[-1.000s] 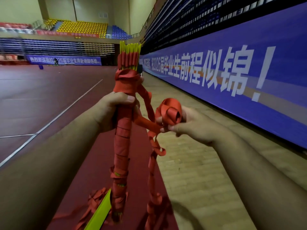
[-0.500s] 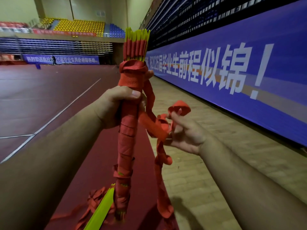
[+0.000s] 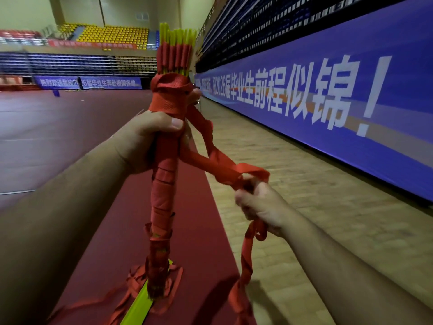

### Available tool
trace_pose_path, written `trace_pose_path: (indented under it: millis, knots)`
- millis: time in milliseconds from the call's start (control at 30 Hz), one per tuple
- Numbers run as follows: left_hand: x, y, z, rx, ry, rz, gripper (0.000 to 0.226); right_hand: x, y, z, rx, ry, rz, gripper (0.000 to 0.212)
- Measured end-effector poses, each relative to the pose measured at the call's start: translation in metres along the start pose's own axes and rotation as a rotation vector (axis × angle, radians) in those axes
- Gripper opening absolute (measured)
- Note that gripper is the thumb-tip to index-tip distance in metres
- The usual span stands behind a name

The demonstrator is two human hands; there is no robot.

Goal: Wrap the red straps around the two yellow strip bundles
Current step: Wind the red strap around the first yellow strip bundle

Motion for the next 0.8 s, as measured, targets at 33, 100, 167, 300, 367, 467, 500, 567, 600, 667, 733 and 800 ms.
trace_pose_path:
  millis: [33, 100, 167, 300, 367, 467, 500, 567, 600, 667, 733, 800]
  knots:
    - [0.000, 0.006, -0.002, -0.013, -0.014, -0.038, 0.077, 0.001, 0.005, -0.001, -0.157, 0.023, 0.007, 0.035]
    - [0.001, 0.018, -0.006, 0.008, -0.045, -0.110, 0.068, 0.005, 0.013, -0.011, -0.312, -0.020, 0.075, 0.040]
    - [0.001, 0.025, -0.012, 0.066, -0.083, -0.138, 0.072, 0.010, 0.023, -0.035, -0.057, -0.127, 0.101, 0.025]
    - [0.000, 0.028, -0.035, 0.174, -0.168, -0.065, 0.093, 0.024, 0.079, -0.085, 0.855, -0.393, -0.224, 0.021]
    - [0.001, 0.026, -0.039, 0.169, -0.168, -0.046, 0.100, 0.038, 0.102, -0.083, 0.998, -0.457, -0.544, 0.018]
    - [-0.001, 0.018, -0.033, 0.144, -0.130, -0.021, 0.081, 0.027, 0.079, -0.110, 1.053, -0.581, -0.232, 0.031]
    - [-0.001, 0.013, -0.029, 0.145, -0.103, 0.001, 0.081, 0.023, 0.055, -0.123, 1.130, -0.621, 0.087, 0.047]
    - [-0.002, 0.003, -0.016, 0.146, -0.040, 0.050, 0.088, 0.016, 0.012, -0.115, 1.038, -0.509, 0.414, 0.062]
    - [-0.002, -0.001, -0.010, 0.143, -0.011, 0.077, 0.089, 0.005, -0.001, -0.093, 0.778, -0.376, 0.343, 0.051]
    - [-0.001, -0.009, 0.000, 0.156, 0.044, 0.132, 0.093, -0.009, -0.015, -0.050, 0.040, -0.213, 0.130, 0.034]
    - [-0.001, -0.014, 0.006, 0.158, 0.078, 0.166, 0.099, -0.011, -0.048, -0.025, -0.344, -0.188, 0.241, 0.052]
    - [-0.001, -0.018, 0.006, 0.143, 0.089, 0.184, 0.102, -0.008, -0.083, -0.012, -0.338, -0.181, 0.396, 0.085]
Point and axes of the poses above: each hand's wrist, its own x-axis away from the middle knuckle, its own y-axis out of the back of the hand, z = x × y, the point moved 9 cm from there along -x, towards the middle knuckle, and after that the axes turned 7 degrees about x, right-handed, at the moved point
